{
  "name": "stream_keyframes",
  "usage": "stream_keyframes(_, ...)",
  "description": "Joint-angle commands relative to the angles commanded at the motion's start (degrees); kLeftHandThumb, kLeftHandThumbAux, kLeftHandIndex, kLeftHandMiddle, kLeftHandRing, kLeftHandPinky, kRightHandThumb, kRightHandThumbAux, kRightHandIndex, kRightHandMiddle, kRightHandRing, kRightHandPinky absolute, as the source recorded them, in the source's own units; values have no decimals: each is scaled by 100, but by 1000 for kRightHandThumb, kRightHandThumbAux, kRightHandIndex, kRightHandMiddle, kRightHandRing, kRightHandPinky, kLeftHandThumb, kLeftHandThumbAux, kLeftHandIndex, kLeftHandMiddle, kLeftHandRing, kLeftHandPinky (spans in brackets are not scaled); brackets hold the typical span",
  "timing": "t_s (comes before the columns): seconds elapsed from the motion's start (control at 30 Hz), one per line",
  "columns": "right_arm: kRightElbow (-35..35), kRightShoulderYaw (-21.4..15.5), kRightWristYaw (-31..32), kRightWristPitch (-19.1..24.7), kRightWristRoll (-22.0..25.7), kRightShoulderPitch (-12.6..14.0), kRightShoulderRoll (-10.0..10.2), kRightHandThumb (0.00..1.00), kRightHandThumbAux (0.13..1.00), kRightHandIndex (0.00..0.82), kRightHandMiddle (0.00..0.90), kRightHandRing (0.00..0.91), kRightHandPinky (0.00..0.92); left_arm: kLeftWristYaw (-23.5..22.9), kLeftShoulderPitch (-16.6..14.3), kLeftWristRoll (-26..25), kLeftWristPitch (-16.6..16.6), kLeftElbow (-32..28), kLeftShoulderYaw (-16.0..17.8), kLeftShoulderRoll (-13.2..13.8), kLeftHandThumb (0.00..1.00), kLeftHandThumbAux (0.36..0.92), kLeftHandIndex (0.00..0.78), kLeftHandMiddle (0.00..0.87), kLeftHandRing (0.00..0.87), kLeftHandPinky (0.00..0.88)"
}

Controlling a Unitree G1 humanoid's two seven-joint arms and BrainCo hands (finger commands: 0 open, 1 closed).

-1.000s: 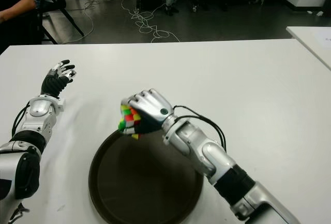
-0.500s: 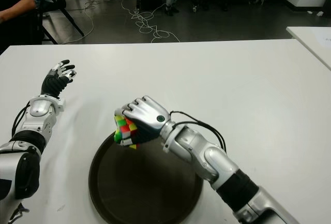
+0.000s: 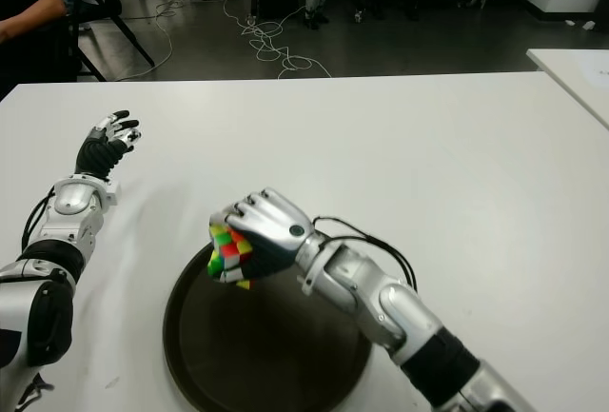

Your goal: Pick up the Rubik's Cube and put it in the plate

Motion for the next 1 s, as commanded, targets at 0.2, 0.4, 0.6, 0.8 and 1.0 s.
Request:
stream_keyframes(0.2, -41, -14, 122, -14, -9, 65, 7, 691, 732, 423, 625, 638, 619, -42, 0, -15, -3, -2, 19, 1, 174, 577, 147, 191, 175, 155)
stream_keyframes(0.4, -6, -42, 142, -45, 46, 112, 40, 692, 731, 422, 622, 637, 619, -45, -4, -33, 4, 2, 45, 1, 190, 567, 154, 197, 177, 151)
stream_keyframes(0.6, 40, -54, 109, -6, -44, 141, 50, 692, 731, 423, 632, 647, 626, 17, 8, 8, 0, 3, 21, -1, 180, 567, 135, 188, 169, 136)
stream_keyframes(0.8, 73, -45, 178, 28, -78, 142, 47, 691, 731, 423, 631, 646, 627, 32, 8, -5, 9, 5, 35, -3, 177, 591, 132, 192, 170, 129)
stream_keyframes(1.0, 166, -41, 147, 39, -46, 169, 85, 689, 732, 422, 641, 650, 625, -2, 9, 14, -17, 8, 16, 8, 193, 582, 148, 200, 175, 134)
